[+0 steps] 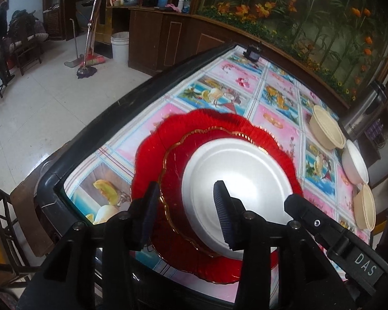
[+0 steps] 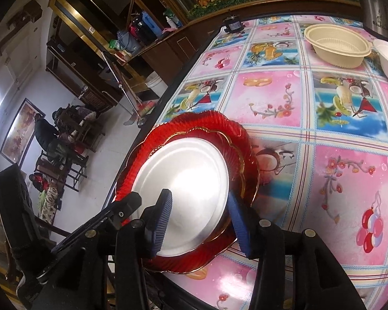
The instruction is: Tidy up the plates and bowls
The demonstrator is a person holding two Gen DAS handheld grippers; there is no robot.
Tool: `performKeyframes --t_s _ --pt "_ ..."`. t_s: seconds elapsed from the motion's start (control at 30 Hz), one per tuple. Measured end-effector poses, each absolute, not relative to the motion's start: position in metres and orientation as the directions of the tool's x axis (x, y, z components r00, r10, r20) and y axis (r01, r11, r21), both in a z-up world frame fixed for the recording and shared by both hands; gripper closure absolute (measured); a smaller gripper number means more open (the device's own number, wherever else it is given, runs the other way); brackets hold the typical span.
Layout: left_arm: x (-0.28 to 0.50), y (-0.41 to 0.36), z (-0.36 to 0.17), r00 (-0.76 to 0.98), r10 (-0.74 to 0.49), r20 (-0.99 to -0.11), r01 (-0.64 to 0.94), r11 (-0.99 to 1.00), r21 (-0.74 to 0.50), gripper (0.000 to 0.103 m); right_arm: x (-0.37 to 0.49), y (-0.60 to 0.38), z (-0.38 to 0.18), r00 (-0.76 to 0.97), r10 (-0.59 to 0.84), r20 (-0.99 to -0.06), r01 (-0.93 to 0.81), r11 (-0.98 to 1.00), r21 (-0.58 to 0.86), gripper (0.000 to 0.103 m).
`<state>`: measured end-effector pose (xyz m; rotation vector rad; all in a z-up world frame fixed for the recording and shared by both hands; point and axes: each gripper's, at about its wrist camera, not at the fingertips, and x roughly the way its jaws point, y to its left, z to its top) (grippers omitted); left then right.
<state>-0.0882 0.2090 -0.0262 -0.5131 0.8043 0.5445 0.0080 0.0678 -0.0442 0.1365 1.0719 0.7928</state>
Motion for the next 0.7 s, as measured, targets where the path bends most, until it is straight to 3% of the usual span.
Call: performKeyframes --t_s 0.07,0.1,0.17,0.23,0.3,0.7 --pt "-0.092 0.208 -0.018 0.594 0.279 -0.754 -0.636 0.737 -0.228 0.044 0.008 0.063 -0.040 0.249 0.646 -0.721 -0.510 0.721 0.469 0.048" --pt "-0.093 0.207 -0.014 0.610 0.293 -0.736 -0.637 0.734 -0.236 0.041 0.008 0.058 -0.036 0.258 0.656 -0.709 -0.504 0.717 0.481 0.040" --pt "-0.095 0.204 -0.004 0.641 0.313 -0.700 -0.633 0.732 -0.253 0.025 0.009 0.051 -0.031 0.278 0.669 -0.689 -0.492 0.715 0.496 0.027" --pt "-0.094 0.201 0.003 0.658 0.316 -0.683 -0.626 0.733 -0.264 0.022 0.011 0.041 -0.025 0.315 0.669 -0.673 -0.473 0.725 0.500 0.012" --pt "-0.089 0.196 0.008 0.668 0.302 -0.680 -0.610 0.745 -0.269 0.022 0.014 0.033 -0.021 0.327 0.667 -0.670 -0.455 0.732 0.507 0.006" --pt "-0.022 0.131 0.021 0.691 0.097 -0.717 -0.413 0.866 -0.281 0.022 0.043 -0.053 -0.022 0.353 0.689 -0.633 -0.315 0.725 0.613 0.006"
